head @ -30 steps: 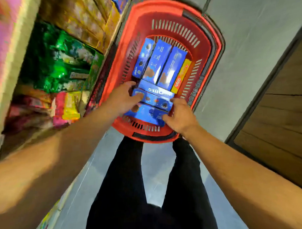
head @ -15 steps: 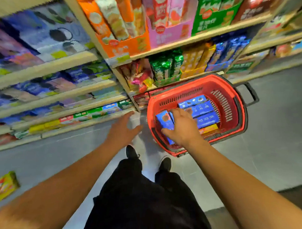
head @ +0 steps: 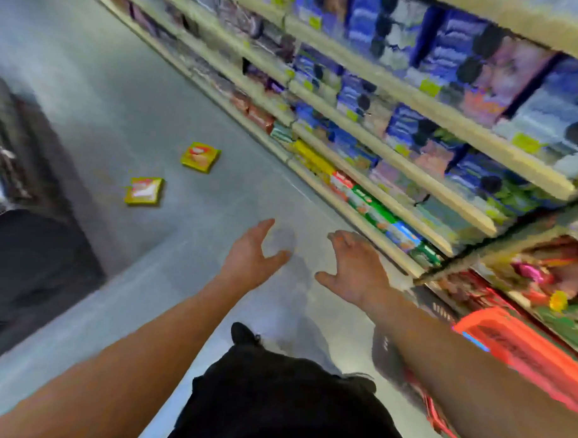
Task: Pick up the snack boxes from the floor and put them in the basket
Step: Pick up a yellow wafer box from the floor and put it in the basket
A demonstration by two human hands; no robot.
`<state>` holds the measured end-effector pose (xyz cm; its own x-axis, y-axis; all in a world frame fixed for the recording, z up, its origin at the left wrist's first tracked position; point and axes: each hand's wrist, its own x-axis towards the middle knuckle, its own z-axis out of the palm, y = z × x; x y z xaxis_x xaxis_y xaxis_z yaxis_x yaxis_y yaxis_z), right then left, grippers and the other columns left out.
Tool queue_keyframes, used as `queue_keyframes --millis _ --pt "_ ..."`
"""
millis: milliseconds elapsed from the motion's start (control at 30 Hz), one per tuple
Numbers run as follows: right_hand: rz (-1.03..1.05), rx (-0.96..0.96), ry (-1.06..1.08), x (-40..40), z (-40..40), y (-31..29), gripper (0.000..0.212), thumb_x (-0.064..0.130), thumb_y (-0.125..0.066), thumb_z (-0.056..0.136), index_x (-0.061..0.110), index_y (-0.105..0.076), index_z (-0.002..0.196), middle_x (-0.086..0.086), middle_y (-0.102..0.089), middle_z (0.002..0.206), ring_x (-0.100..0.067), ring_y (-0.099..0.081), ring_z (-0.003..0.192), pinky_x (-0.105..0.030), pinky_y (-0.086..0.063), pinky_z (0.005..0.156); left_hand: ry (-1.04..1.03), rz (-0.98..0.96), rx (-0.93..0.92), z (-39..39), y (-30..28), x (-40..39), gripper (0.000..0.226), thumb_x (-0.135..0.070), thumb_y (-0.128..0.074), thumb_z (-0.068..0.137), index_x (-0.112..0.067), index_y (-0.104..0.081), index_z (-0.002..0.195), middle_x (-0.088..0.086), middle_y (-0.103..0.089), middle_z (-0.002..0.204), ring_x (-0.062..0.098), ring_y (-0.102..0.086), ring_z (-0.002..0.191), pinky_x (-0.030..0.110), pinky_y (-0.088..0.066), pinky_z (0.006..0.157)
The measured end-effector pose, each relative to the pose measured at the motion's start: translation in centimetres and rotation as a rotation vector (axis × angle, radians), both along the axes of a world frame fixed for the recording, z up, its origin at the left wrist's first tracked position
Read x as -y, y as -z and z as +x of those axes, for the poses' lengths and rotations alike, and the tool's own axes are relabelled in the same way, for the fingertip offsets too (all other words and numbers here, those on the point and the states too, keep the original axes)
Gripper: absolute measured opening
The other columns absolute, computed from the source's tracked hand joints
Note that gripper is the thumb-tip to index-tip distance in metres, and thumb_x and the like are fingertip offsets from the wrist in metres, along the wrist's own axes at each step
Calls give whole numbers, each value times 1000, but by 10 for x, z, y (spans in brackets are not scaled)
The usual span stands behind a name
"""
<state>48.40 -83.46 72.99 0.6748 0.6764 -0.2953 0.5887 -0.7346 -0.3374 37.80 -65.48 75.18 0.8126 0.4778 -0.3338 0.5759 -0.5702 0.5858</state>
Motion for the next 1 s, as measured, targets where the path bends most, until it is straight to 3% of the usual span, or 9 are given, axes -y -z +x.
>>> queue_keyframes --millis 167,367,500,1000 --pt "-3 4 -176 -149 -29 1 88 55 -66 75 14 -35 146 -6 -38 148 -27 -35 137 -36 -29 115 -172 39 -23 -66 2 -130 77 -44 -68 83 -20 -33 147 6 -40 150 23 -41 135 31 -30 109" --pt "-3 12 -339 -261 -53 -2 85 53 -66 76 14 -35 145 -6 -38 148 -26 -33 138 -32 -25 114 -405 27 17 -114 -1 -226 74 -41 -69 83 -19 -36 146 5 -40 150 21 -38 137 28 -27 110" --pt "-31 -7 -437 -330 -49 -6 83 52 -65 80 14 -32 146 -4 -36 149 -25 -30 139 -32 -22 114 -453 -5 -21 -128 4 -276 74 -46 -66 84 -21 -35 147 1 -39 151 19 -37 137 30 -27 111" --pt "-115 -72 -666 -591 70 13 85 54 -66 78 18 -31 147 -3 -36 149 -25 -33 137 -35 -29 112 -744 -20 -62 -33 14 -476 77 -43 -68 83 -19 -34 147 4 -39 150 22 -37 137 32 -28 111"
